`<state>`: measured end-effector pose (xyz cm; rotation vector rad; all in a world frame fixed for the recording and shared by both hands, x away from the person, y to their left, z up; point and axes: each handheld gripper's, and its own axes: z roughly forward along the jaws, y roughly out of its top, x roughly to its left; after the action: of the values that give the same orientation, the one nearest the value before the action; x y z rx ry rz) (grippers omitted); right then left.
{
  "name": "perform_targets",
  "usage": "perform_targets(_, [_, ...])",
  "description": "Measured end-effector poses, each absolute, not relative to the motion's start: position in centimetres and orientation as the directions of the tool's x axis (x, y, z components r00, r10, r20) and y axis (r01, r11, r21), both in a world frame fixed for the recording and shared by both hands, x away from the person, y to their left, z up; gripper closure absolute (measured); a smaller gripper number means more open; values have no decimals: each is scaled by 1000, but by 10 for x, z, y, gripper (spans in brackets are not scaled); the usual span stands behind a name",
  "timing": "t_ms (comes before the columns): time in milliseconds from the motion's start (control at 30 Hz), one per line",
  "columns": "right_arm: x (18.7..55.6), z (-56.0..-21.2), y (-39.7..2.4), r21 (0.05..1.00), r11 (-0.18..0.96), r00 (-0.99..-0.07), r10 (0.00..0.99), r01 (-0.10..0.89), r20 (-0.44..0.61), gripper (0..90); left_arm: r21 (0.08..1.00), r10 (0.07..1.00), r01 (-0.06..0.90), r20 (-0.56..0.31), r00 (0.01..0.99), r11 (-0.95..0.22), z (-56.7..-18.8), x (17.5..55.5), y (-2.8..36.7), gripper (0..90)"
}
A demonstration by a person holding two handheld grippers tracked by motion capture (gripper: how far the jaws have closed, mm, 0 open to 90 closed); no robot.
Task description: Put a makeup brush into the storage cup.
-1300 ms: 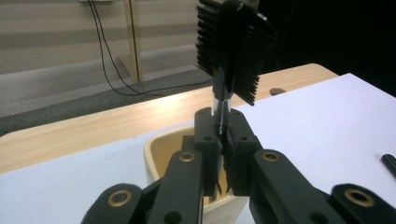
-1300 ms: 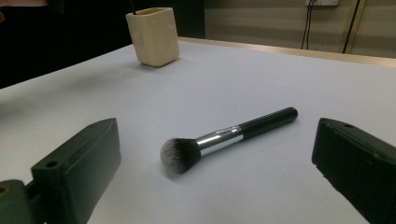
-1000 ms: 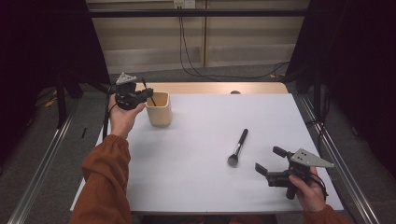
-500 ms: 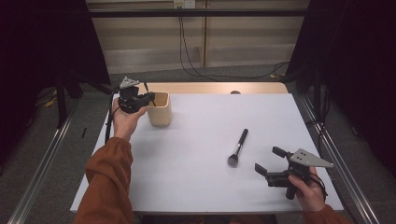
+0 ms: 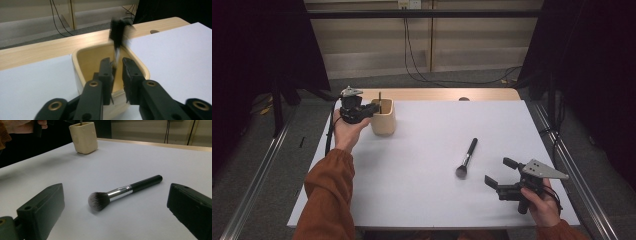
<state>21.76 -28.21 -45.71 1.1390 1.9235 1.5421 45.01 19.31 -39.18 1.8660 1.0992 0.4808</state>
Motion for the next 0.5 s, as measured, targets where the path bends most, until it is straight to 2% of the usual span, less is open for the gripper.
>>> perform_targets(67, [218, -457, -282, 942, 50, -576, 801, 333, 162, 9, 844, 847, 497, -105, 521, -201, -393, 450, 194, 677])
perform_targets(200, [218, -457, -282, 942, 47, -574, 802, 332, 162, 9, 850, 849, 490, -107, 518, -192, -393, 448, 196, 591])
perform_targets(500, [218, -457, -282, 942, 51, -575, 802, 332, 160, 9, 867, 853, 474, -127, 506, -152, -389, 440, 203, 296])
